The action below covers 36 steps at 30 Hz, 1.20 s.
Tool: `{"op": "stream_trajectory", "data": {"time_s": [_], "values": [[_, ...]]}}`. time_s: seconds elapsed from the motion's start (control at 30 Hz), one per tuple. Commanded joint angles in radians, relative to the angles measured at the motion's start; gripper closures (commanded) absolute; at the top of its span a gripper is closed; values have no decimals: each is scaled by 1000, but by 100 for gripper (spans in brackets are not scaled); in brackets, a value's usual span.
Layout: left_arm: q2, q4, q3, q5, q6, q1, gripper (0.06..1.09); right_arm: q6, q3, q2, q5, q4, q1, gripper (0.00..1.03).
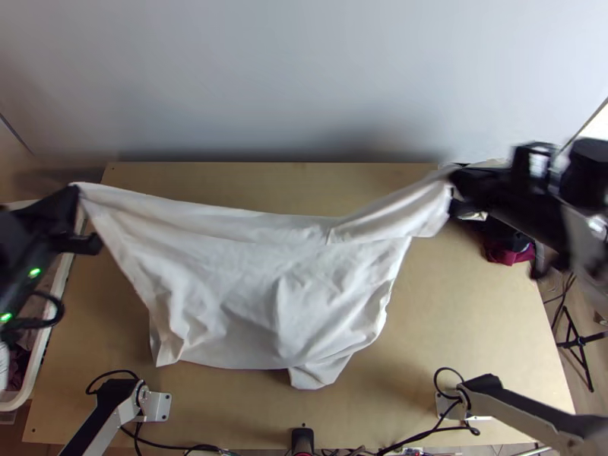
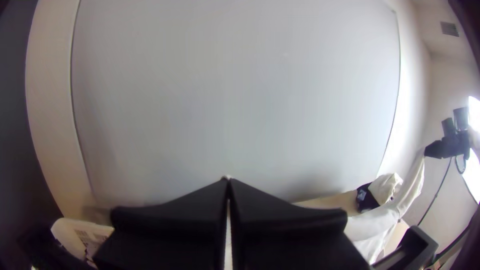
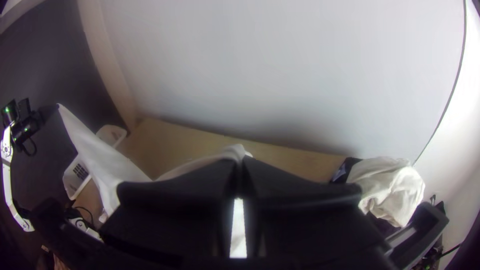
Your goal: Fold the t-shirt
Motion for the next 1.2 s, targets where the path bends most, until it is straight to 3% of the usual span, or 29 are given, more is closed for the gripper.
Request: {"op": "stream_trajectory", "data": {"time_s": [0.0, 0.23, 0.53, 1.17], "values": [[10, 177, -245, -11, -8, 7, 105, -12, -72, 180, -13, 106, -4, 100], [116, 373, -363, -17, -5, 48, 105, -29, -10, 387, -13, 161, -27, 100], [398, 562, -363, -14, -13, 132, 105, -44, 97, 585, -8, 242, -46, 100], [931, 692, -58, -43, 6, 131, 105, -61, 583, 1072, 96, 305, -95, 100]]}}
